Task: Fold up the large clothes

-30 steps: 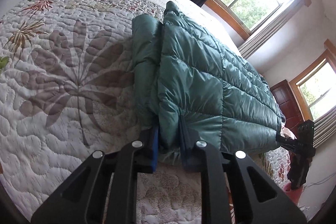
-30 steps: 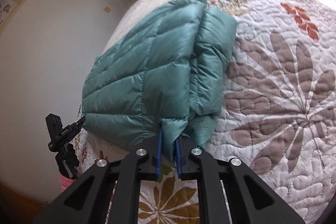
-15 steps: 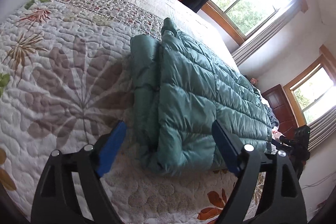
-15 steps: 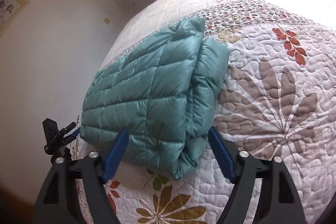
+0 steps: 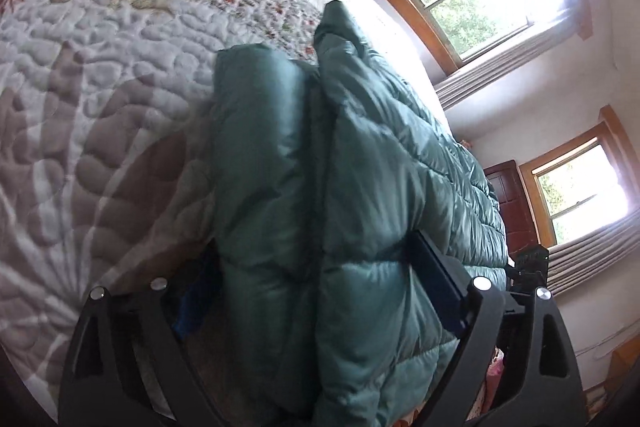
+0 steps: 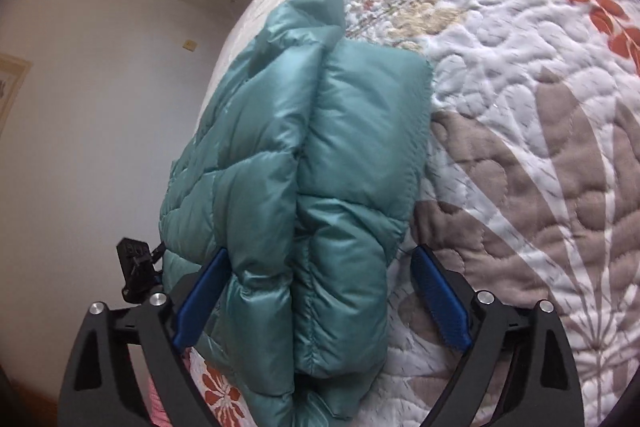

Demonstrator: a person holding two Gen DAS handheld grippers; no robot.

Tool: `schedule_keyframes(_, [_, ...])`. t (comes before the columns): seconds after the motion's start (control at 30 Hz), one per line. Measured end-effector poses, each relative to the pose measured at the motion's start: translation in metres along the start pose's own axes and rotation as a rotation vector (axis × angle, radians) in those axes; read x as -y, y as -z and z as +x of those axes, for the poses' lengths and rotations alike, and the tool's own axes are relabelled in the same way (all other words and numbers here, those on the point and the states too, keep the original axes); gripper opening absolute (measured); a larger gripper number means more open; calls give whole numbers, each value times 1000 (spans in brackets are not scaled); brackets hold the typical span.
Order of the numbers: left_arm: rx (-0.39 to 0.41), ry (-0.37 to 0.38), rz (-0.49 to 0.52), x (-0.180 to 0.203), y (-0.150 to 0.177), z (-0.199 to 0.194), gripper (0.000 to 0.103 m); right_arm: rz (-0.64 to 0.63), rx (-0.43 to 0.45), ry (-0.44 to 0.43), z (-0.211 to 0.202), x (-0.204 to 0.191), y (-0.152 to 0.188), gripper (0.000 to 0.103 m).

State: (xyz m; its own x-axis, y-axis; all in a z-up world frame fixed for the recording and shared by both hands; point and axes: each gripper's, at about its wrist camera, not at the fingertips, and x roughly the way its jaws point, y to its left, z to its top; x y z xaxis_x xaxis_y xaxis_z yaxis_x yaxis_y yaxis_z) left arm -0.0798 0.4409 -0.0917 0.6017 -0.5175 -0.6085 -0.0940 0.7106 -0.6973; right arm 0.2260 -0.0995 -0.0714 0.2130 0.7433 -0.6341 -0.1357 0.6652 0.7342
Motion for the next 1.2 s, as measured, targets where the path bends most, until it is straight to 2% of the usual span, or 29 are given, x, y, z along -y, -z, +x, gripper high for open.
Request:
schedule_keyframes(0.03, [-4,4,3,3,0,4,88,-14,0,1,3,-3,0,92])
schedule_keyframes(0.1, [-12,18,13,12,4,10,71,-34,0,-9,8,-10,2,83])
schedule_keyframes(0.13, [-4,12,25,16,6,10,65,-37,-7,-25,12,-12,3,70])
schedule_keyframes(0.17, [6,6,43,21,9,10,54,-33,-14,-38,14,-12,4,60])
schedule_keyframes(0.2, [11,8,47,22,10,9,44,-27,-11,-46,16,-13,6,56])
schedule_keyframes(0.27, [27,29,34,25,14,4,33,-32,3,-59,13,-17,8,40])
schedule_keyframes(0.37, [46,49,24,31,20,-6,24,-53,23,-61,-1,-26,11,30])
schedule_keyframes(0.53, [62,96,67,53,41,-35,21,-109,50,-63,-41,-46,32,26])
schedule_keyframes(0.63, [65,117,120,74,68,-57,21,-156,67,-57,-70,-61,52,26])
schedule_keyframes(0.87, [37,147,203,104,141,-93,22,-247,105,-46,-135,-75,131,26])
schedule_keyframes(1.0, [11,153,229,101,179,-105,23,-249,95,-38,-153,-66,175,26])
schedule_keyframes(1.13, [-2,114,227,84,201,-101,26,-213,70,-15,-148,-45,197,29])
schedule_keyframes(1.2, [-16,99,201,69,207,-93,31,-173,63,-24,-141,-28,201,30])
